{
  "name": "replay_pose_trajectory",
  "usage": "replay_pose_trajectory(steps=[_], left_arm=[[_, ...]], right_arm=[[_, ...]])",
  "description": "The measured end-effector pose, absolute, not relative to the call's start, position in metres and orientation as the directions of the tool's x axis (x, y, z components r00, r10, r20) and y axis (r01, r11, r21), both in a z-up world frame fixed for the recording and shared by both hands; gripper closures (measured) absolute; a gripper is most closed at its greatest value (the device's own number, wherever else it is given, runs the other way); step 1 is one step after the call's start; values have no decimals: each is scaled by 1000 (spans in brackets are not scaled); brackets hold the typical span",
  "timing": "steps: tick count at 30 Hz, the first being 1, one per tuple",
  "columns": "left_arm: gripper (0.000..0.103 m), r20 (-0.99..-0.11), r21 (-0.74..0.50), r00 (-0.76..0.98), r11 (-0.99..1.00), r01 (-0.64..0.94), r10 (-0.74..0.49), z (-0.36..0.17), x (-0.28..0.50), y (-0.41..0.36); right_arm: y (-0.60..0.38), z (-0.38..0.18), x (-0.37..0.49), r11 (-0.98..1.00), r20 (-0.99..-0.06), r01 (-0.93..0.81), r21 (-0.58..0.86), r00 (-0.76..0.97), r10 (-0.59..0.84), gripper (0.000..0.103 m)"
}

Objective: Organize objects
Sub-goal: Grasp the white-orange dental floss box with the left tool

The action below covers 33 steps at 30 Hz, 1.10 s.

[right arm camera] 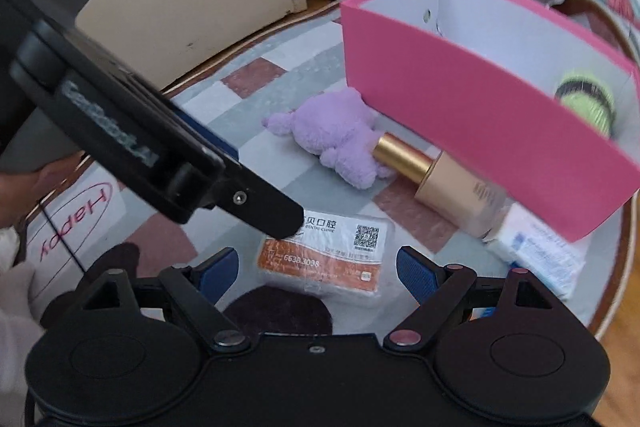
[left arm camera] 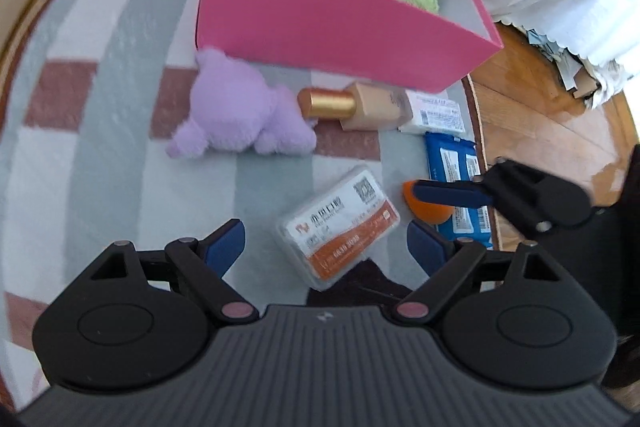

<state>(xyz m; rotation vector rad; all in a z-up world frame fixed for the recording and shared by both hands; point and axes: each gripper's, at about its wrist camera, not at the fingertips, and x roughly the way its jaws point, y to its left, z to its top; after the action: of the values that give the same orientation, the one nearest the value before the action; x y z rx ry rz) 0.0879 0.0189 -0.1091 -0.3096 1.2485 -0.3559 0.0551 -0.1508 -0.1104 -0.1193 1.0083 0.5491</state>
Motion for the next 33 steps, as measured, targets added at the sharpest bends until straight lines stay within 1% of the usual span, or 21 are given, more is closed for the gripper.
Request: replay_pose_trajectory(steps=[4,9,10,13,14,15,16,17,18,19,20,21,29,33], left_arm=[[15,-871,-425,249,904,57,-425,-125,90,18],[15,-877,-432,239,902,-11,-417,-142,95,26],[15,-878,-430,243,903,-18,-413,-144,96,27],[17,-878,-438,235,898,-44,-417,-150,97,30],[20,-876,-447,225,893,-50,-426,-152,97,30],[29,-872,-462,212,885,-55,-442,-155,97,30],[35,-863,-484,196,873,-62,-465,-158,96,30],[42,-855,-504,185,861,-72,-485,-161,96,30],[47,-851,-511,182,856,-78,-492,-164,95,29],[49,-852,-511,182,856,-80,-491,-166,95,27],[49,-850,-514,183,854,-80,-494,-168,94,26],[52,-843,-525,185,847,-83,-505,-169,94,25],[51,-828,-546,212,832,-97,-518,-170,91,28],[52,-839,-514,233,856,-46,-491,-163,87,20]], right_arm=[[-149,-125,54,876,-839,-466,123,422,343,14],[-151,-129,52,887,-816,-458,51,493,302,14],[-153,-131,53,889,-817,-454,50,494,298,14],[-157,-135,59,893,-822,-437,110,466,329,14],[-157,-135,61,893,-823,-432,130,456,340,14],[-156,-136,62,891,-824,-428,152,443,353,14],[-155,-138,63,888,-825,-425,176,429,368,14],[-153,-140,65,883,-826,-419,209,407,389,11],[-150,-142,67,884,-830,-411,223,397,393,10],[-147,-143,66,887,-831,-410,215,400,386,10],[-144,-144,66,885,-832,-418,204,403,381,10],[-143,-144,66,885,-833,-422,197,404,378,10],[-148,-152,69,891,-840,-377,252,372,395,8],[-140,-154,66,896,-852,-385,220,371,369,5]])
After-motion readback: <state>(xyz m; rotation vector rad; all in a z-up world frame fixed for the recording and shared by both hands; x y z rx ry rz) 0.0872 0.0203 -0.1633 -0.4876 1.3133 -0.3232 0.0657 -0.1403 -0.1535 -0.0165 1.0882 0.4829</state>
